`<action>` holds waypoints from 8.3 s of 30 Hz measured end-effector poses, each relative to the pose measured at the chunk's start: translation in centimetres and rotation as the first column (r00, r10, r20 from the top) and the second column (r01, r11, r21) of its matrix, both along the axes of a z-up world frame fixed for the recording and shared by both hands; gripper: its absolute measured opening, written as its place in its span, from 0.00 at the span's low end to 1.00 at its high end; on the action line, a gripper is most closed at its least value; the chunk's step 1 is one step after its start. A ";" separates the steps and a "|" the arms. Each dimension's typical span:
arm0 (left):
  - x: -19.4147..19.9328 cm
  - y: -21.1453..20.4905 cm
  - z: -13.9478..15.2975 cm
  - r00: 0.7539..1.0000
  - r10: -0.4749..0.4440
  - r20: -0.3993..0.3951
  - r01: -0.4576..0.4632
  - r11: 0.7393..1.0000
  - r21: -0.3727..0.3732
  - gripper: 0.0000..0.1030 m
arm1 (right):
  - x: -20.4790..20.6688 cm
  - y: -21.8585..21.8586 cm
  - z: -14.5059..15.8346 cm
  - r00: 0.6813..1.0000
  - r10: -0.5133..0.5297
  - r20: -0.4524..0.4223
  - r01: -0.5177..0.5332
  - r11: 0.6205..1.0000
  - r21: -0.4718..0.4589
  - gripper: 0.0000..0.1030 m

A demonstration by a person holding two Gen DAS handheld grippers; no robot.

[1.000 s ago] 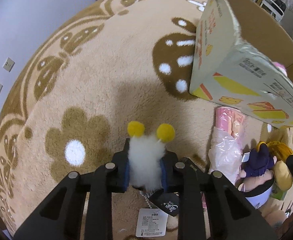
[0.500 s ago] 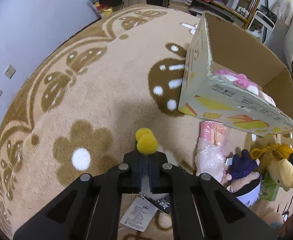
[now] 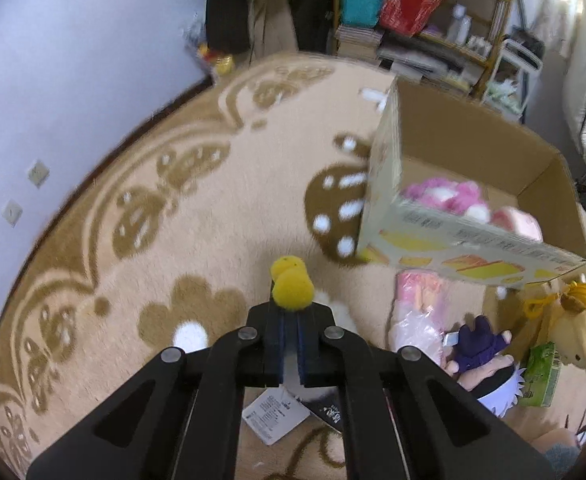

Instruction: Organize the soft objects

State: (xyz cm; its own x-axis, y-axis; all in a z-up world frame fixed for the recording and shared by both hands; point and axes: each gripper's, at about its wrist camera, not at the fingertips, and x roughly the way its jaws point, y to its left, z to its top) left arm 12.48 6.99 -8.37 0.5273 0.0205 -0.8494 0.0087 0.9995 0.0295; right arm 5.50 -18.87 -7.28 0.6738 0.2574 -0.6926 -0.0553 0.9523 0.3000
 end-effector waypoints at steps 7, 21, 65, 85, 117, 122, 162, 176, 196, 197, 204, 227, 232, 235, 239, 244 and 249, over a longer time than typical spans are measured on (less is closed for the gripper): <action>-2.5 -2.0 5.8 0.968 -0.112 0.225 0.106 0.994 0.039 0.03 | -0.6 -0.2 2.1 0.998 0.001 0.058 -0.001 1.000 0.014 0.11; -2.7 -4.4 15.5 0.890 -0.182 0.419 0.192 0.981 0.020 0.03 | 0.4 0.6 6.9 0.982 0.039 0.183 -0.040 0.999 0.002 0.11; 5.5 -8.6 4.1 0.963 -0.189 0.195 0.203 0.978 -0.054 0.08 | 8.9 -1.9 1.6 0.997 -0.042 0.065 0.039 0.997 0.059 0.17; 3.3 -7.7 6.3 0.966 -0.182 0.184 0.189 0.982 -0.023 0.55 | 6.8 -1.8 4.8 0.993 -0.032 0.117 0.032 0.999 0.005 0.83; -2.6 -4.3 3.1 0.993 -0.113 -0.023 0.112 0.993 -0.037 1.00 | -0.5 -2.7 2.3 0.992 -0.123 -0.004 0.123 0.992 0.010 1.00; -2.4 -3.8 1.4 0.993 -0.092 -0.077 0.089 0.995 -0.037 1.00 | -0.6 -2.9 1.4 0.990 -0.131 -0.053 0.132 0.991 0.000 1.00; 0.3 -2.3 -9.1 0.895 0.024 -0.446 -0.001 0.999 0.052 1.00 | -0.1 -4.4 -7.5 0.917 -0.165 -0.363 0.190 0.981 0.036 0.51; 0.3 -4.4 -10.1 0.893 -0.019 -0.449 0.062 0.995 0.081 0.88 | 0.5 -3.2 -9.3 0.895 -0.127 -0.428 0.158 0.987 0.036 0.45; -0.4 -7.2 -11.0 0.892 -0.063 -0.447 0.114 0.990 0.088 0.55 | 2.2 -0.7 -10.4 0.922 -0.032 -0.386 0.071 0.994 0.087 0.57; -0.4 -7.2 -10.9 0.892 -0.064 -0.447 0.116 0.989 0.089 0.55 | 2.4 -0.4 -10.6 0.921 -0.028 -0.388 0.067 0.994 0.087 0.57; -0.4 -7.2 -10.7 0.894 -0.064 -0.444 0.114 0.990 0.087 0.53 | 2.7 1.0 -11.5 0.913 -0.012 -0.408 0.029 0.999 0.035 0.57; 0.1 -4.9 -9.6 0.915 -0.048 -0.400 0.087 0.993 0.080 0.51 | 1.9 -0.1 -10.4 0.935 -0.055 -0.351 0.063 0.998 0.012 0.56; 0.1 -4.4 -8.6 0.928 -0.040 -0.371 0.074 0.994 0.077 0.50 | 1.5 -0.6 -9.8 0.941 -0.069 -0.331 0.074 0.997 0.004 0.56; 0.1 -4.0 -7.9 0.938 -0.026 -0.344 0.057 0.995 0.079 0.50 | 1.5 -1.0 -9.4 0.944 -0.087 -0.319 0.092 0.996 0.001 0.56; -0.2 -3.5 -7.3 0.950 -0.008 -0.314 0.033 0.997 0.075 0.50 | 1.3 -1.7 -9.0 0.949 -0.102 -0.298 0.112 0.994 0.016 0.56; -0.7 -3.6 -6.3 0.962 -0.002 -0.272 0.024 0.997 0.076 0.50 | 1.0 -2.0 -8.4 0.957 -0.106 -0.269 0.117 0.993 0.024 0.56; -1.5 -4.0 -5.0 0.976 -0.010 -0.217 0.027 0.997 0.076 0.50 | 0.9 -2.1 -8.0 0.963 -0.105 -0.249 0.122 0.991 0.052 0.55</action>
State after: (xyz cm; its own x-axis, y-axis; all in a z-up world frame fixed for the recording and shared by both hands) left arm 11.02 2.95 -13.32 0.3317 0.0832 -0.9397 0.0421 0.9938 0.1028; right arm 6.36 -21.01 -15.31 0.5132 0.2400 -0.8241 0.1350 0.9256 0.3536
